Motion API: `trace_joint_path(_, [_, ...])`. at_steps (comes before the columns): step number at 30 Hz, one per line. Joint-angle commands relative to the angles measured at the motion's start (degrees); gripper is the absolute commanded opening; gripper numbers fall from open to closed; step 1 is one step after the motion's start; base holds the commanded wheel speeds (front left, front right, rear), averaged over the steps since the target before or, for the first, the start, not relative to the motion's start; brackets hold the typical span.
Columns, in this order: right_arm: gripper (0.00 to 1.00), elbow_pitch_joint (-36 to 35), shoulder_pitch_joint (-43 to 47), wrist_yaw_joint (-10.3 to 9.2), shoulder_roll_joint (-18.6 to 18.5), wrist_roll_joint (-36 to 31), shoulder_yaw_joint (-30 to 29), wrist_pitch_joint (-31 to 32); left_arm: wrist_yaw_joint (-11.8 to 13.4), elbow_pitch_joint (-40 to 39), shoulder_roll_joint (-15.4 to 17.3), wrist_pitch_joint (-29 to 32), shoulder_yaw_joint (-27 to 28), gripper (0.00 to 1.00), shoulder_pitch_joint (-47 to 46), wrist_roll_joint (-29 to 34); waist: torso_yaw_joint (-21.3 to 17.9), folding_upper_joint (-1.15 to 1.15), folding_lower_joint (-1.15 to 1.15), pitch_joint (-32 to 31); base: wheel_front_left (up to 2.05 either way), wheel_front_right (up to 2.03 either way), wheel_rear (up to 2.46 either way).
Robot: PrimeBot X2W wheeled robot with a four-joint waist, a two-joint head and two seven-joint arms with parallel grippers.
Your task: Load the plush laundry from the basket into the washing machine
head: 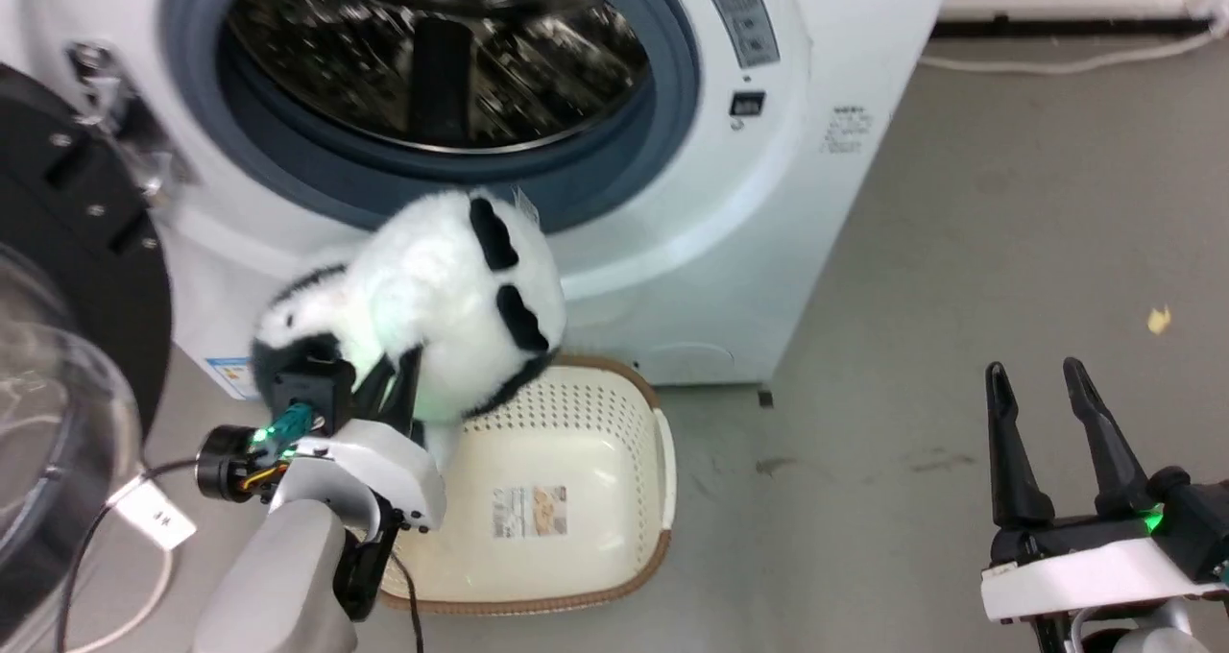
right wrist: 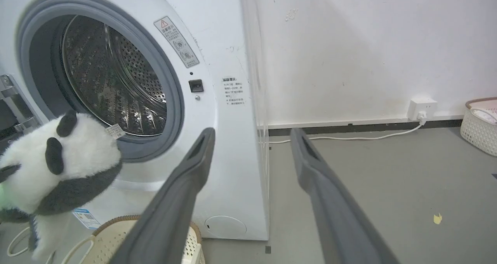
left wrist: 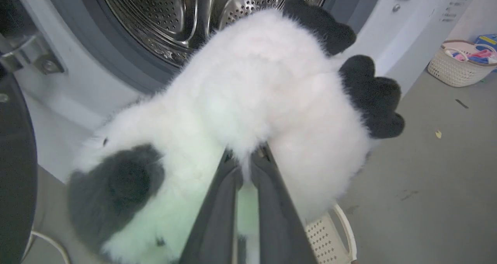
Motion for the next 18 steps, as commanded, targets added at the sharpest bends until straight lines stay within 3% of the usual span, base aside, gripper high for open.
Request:
trace_joint_path(1, [1.00, 0.2, 0.8, -0.05, 0.0, -0.4, -0.2, -0.2, 0.4, -2.1, 0.1, -0.4, 0.6, 0.00, 0.7, 0.5, 1.1, 0.00, 0.02, -1.2, 0.00, 0.00, 0.00])
trace_joint_path(8, [1.00, -0.5, -0.1, -0.05, 0.0, 0.1, 0.7, -0.2, 2.8, -21.0, 0.6, -0.4, 5.1, 0.00, 5.3, 3.5, 0.4, 0.00, 0.02, 1.3, 0.00, 0.00, 0.00])
trace_joint_path(18, [1.00, -1.5, -5.5, -0.05, 0.0, 3.2, 4.2, -0.2, 2.9, -29.0, 4.4, 3.8, 6.5, 0.00, -3.0, 5.1, -5.0, 0.00, 0.02, 12.0, 0.00, 0.00, 0.00])
